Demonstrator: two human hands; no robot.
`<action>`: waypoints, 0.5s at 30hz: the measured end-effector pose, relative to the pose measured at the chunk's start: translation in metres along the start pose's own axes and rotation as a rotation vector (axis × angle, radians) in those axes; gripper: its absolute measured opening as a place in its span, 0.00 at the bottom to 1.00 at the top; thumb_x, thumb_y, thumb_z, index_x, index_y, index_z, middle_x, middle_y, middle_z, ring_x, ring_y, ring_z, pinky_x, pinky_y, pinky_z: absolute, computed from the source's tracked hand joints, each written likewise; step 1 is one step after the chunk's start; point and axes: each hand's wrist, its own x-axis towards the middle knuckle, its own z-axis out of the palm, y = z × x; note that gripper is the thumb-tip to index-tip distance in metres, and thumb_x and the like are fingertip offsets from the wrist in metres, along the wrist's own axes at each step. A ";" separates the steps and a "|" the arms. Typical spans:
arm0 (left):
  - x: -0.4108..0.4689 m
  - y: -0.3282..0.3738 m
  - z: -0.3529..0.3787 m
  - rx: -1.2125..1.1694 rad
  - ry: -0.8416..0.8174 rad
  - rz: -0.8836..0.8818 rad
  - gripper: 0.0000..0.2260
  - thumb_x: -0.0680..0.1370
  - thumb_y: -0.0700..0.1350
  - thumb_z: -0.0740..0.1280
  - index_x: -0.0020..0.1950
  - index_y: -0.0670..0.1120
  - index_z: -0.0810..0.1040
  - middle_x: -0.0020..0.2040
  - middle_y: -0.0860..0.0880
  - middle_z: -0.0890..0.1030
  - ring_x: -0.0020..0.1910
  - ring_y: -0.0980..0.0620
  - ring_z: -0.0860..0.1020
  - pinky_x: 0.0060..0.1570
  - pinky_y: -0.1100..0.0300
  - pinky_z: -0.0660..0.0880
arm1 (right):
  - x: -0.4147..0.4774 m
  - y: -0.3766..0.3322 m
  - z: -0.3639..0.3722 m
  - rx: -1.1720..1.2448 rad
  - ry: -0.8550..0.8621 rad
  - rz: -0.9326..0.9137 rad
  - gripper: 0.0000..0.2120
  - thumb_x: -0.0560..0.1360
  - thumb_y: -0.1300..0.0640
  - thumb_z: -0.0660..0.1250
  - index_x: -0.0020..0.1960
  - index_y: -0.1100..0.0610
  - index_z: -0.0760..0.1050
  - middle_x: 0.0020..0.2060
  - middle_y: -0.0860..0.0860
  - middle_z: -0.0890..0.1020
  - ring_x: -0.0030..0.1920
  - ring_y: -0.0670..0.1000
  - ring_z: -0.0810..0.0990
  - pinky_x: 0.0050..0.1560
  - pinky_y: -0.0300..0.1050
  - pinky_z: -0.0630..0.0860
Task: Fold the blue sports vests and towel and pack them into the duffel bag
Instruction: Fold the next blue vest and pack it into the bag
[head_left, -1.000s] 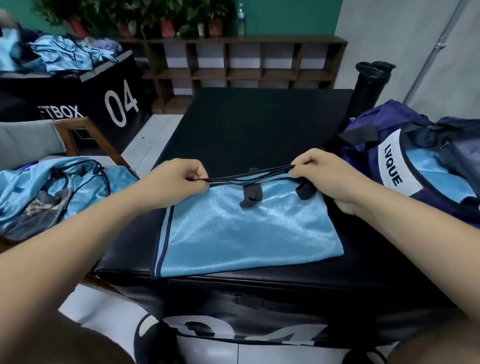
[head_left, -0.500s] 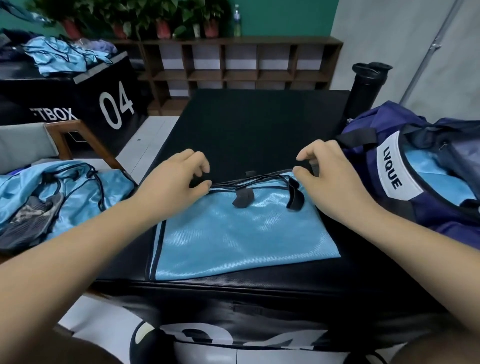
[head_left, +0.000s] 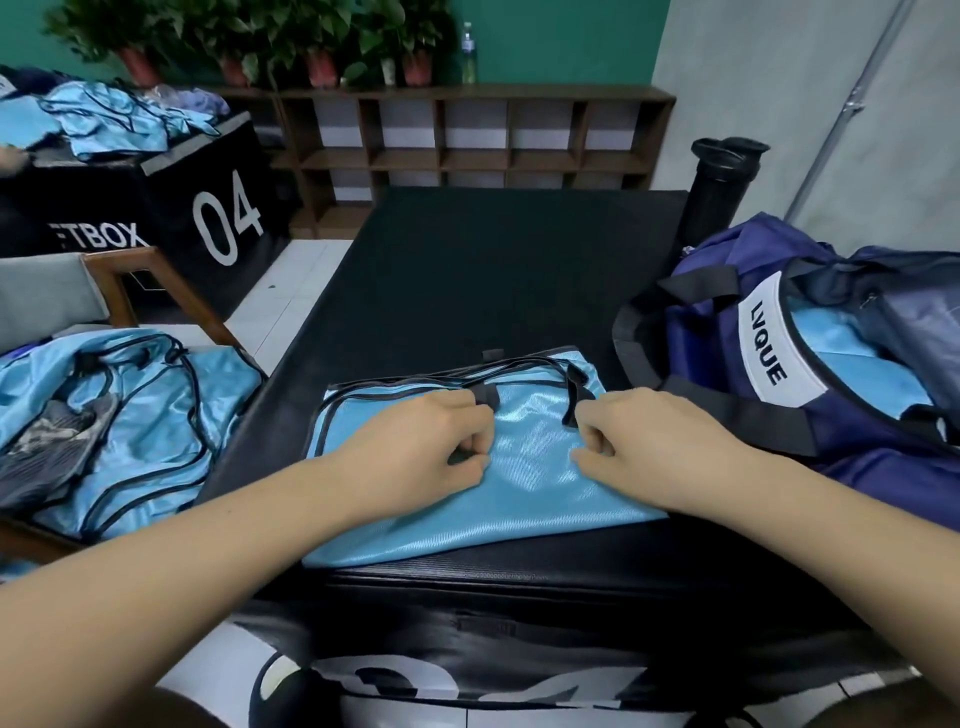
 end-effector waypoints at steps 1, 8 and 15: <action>0.001 -0.002 0.001 0.009 0.005 -0.003 0.05 0.79 0.53 0.71 0.49 0.57 0.76 0.48 0.58 0.75 0.48 0.57 0.75 0.49 0.54 0.77 | 0.003 0.004 0.004 0.049 0.026 -0.046 0.09 0.79 0.44 0.66 0.46 0.47 0.71 0.45 0.44 0.78 0.46 0.48 0.77 0.48 0.50 0.78; 0.000 -0.016 0.000 0.022 -0.030 -0.026 0.19 0.79 0.59 0.72 0.68 0.57 0.77 0.74 0.57 0.71 0.70 0.52 0.71 0.71 0.55 0.69 | 0.012 0.019 0.014 0.211 0.100 -0.287 0.28 0.79 0.53 0.72 0.78 0.43 0.70 0.77 0.37 0.65 0.77 0.41 0.63 0.74 0.42 0.65; 0.002 -0.027 -0.005 0.023 -0.187 -0.161 0.37 0.75 0.76 0.58 0.81 0.63 0.64 0.87 0.59 0.51 0.85 0.55 0.50 0.82 0.49 0.56 | 0.026 0.018 0.019 0.071 0.002 -0.192 0.44 0.77 0.43 0.65 0.87 0.41 0.46 0.86 0.42 0.42 0.85 0.45 0.40 0.82 0.42 0.41</action>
